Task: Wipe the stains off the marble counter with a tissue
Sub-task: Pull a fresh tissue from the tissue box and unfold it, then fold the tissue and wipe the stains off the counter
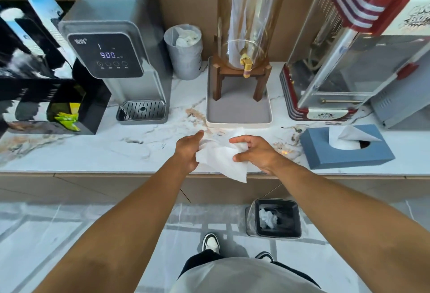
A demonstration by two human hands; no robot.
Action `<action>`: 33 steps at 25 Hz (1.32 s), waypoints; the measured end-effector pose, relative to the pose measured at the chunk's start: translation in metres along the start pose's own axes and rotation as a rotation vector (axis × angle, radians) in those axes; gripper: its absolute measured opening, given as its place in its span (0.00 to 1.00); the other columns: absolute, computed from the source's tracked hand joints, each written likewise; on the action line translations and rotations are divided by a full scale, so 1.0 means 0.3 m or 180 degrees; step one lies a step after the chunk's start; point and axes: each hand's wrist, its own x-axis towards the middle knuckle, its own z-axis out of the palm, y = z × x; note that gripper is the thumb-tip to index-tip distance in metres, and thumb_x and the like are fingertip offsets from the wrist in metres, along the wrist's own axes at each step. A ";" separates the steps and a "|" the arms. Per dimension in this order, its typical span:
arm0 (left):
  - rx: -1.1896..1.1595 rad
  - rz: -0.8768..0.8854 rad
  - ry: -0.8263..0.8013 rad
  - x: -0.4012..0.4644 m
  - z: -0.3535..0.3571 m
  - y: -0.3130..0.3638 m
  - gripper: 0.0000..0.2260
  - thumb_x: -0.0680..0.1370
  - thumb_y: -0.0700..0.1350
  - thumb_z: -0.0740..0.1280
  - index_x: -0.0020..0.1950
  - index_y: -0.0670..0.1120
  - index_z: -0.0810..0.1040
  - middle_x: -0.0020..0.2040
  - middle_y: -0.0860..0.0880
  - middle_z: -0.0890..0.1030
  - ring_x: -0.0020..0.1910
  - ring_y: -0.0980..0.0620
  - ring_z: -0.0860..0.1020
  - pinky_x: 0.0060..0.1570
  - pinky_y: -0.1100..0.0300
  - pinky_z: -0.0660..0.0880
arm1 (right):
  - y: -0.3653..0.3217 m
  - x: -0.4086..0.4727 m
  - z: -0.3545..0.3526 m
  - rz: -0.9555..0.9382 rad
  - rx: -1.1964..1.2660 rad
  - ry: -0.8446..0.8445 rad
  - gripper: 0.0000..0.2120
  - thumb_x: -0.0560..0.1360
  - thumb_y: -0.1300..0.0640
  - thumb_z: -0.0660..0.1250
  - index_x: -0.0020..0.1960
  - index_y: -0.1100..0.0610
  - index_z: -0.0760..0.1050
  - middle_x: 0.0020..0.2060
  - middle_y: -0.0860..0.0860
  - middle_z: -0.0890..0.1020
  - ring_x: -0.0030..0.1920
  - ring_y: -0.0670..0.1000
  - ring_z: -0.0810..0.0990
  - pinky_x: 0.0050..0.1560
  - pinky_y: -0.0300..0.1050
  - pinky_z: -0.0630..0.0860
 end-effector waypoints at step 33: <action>0.1492 0.0553 -0.0353 0.007 -0.344 -0.036 0.07 0.71 0.40 0.78 0.47 0.46 0.86 0.48 0.48 0.86 0.45 0.48 0.84 0.35 0.60 0.79 | -0.018 0.181 0.255 -0.0194 -0.0556 -0.0317 0.08 0.73 0.54 0.73 0.43 0.60 0.81 0.40 0.52 0.83 0.40 0.50 0.81 0.45 0.45 0.76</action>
